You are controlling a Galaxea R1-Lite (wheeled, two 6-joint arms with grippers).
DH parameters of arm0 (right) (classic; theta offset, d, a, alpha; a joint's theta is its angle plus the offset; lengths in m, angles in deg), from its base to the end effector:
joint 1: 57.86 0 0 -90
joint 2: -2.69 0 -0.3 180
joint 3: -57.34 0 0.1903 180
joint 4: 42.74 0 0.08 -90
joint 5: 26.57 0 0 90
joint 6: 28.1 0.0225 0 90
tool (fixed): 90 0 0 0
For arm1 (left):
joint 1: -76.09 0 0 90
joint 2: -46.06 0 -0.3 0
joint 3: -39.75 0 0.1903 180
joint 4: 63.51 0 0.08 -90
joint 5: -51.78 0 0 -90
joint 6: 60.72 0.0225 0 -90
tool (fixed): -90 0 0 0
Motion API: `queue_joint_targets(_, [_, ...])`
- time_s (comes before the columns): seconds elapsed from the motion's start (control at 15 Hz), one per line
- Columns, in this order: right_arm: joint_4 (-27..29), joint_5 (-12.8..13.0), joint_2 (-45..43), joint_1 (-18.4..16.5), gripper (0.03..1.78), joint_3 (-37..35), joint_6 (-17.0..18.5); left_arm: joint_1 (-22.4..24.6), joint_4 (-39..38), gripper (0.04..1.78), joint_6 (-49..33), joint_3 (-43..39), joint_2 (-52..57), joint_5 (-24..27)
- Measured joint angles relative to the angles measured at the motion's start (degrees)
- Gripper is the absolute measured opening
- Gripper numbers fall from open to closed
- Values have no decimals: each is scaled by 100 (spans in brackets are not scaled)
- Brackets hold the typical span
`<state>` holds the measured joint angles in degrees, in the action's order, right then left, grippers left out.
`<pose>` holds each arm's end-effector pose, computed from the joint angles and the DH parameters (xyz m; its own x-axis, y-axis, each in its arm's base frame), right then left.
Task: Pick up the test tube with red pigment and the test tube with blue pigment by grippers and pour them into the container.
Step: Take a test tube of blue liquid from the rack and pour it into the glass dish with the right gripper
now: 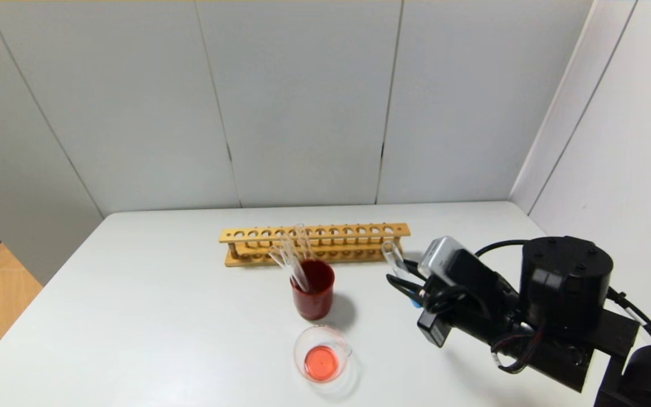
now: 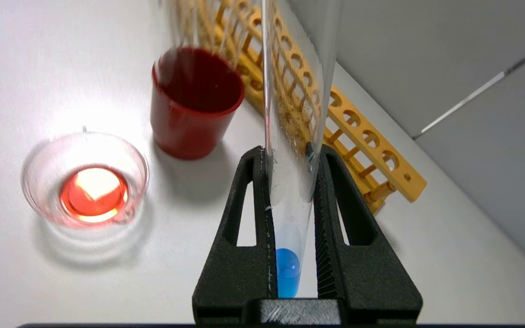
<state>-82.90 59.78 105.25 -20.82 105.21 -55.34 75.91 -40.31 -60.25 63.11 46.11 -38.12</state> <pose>0.2182 0.1664 0.1118 0.7328 0.6327 -0.2504 -0.6699 0.6061 -0.4289 -0.0229 0.0000 0.0757 1.0000 -0.0049 0.0037 0.0049 1.0000 0.0082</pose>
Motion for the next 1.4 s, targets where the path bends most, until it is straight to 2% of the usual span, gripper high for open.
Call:
queue_joint_targets(0.2, [24,-33,282,207,32,20,-970,0,0,174,-2,0,0,0])
queue_joint_targets(0.4, [135,-17,533,354,32,35,-1681,0,0,174,2,0,0,0])
queue_joint_targets(0.53, [477,-13,647,373,32,107,-2278,0,0,174,0,0,0,-2])
queue_joint_targets(0.73, [1270,0,638,402,32,394,-2946,0,0,174,0,0,0,0])
queue_joint_targets(1.0, [1849,127,645,610,32,837,-3550,0,0,174,-2,0,0,0])
queue_joint_targets(1.2, [2571,399,651,725,32,1163,-3869,0,0,174,2,0,0,0])
queue_joint_targets(1.4, [2979,742,668,792,32,1458,-4195,0,0,174,-2,0,0,0])
